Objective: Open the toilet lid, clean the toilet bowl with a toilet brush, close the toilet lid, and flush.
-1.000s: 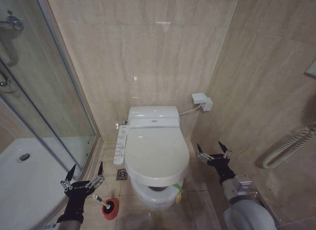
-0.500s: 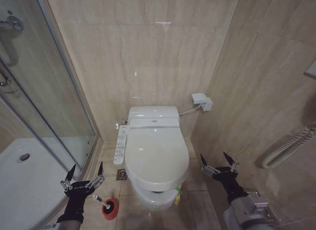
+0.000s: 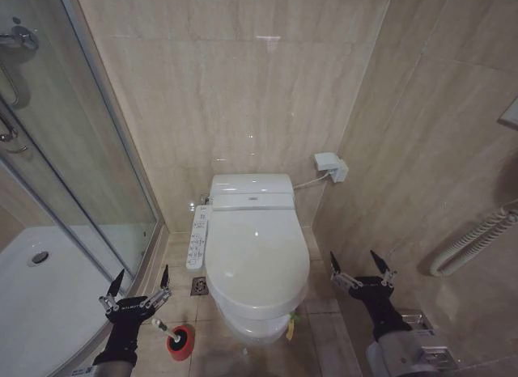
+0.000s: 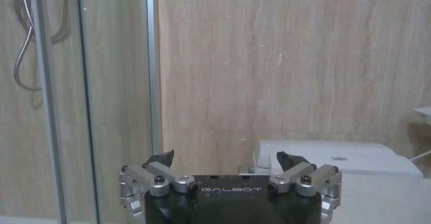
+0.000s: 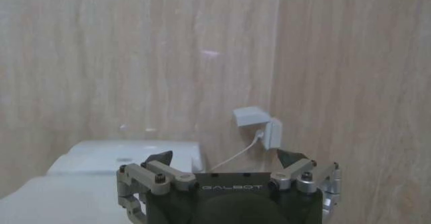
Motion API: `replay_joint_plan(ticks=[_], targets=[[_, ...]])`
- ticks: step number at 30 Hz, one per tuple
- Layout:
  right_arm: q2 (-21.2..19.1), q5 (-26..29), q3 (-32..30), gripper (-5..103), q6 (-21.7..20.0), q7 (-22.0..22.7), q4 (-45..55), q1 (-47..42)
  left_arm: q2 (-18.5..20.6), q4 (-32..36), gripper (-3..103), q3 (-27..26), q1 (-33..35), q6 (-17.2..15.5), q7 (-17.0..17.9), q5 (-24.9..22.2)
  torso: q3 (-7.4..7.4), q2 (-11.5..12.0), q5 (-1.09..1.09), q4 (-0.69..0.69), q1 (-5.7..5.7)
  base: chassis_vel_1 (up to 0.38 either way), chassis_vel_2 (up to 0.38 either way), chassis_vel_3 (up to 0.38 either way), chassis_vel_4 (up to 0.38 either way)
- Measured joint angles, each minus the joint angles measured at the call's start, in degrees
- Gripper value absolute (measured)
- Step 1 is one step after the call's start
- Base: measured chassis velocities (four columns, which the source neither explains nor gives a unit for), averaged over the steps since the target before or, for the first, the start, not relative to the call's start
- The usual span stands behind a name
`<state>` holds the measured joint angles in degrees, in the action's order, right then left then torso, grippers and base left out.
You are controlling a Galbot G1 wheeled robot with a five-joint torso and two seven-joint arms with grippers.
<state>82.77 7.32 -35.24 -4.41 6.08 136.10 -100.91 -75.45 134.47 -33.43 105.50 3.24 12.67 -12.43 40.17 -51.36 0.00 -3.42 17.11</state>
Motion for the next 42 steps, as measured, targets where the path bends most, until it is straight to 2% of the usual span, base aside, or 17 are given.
replay_joint_plan(ticks=[4,10,21,35,42], targets=[[3.53,-2.88,-0.15,100,1.56,-0.19,-0.60,1.12,0.00,0.00,99,0.00,0.00,0.00,0.00,0.00,0.00,0.00,0.00,-0.01,0.00,0.000,0.000,0.000,0.000],[4.53,-3.40,-1.41,100,3.11,-0.61,-1.57,2.06,0.00,0.00,99,0.00,-0.01,0.00,0.00,0.00,0.00,0.00,0.00,0.00,0.00,0.000,0.000,0.000,0.000],[3.40,-2.94,-2.82,100,4.24,-1.11,-3.89,4.58,0.00,0.00,99,0.00,0.00,0.00,0.00,0.00,0.00,0.00,0.00,0.00,0.00,0.000,0.000,0.000,0.000],[4.04,-2.85,-2.61,100,4.12,-1.04,-3.85,4.57,0.00,0.00,99,0.00,0.00,0.00,0.00,0.00,0.00,0.00,0.00,0.00,0.00,0.000,0.000,0.000,0.000],[4.02,-2.86,-2.37,100,1.98,-0.28,-3.07,4.12,0.00,0.00,99,0.00,0.00,0.00,0.00,0.00,0.00,0.00,0.00,-0.01,-0.01,0.000,0.000,0.000,0.000]])
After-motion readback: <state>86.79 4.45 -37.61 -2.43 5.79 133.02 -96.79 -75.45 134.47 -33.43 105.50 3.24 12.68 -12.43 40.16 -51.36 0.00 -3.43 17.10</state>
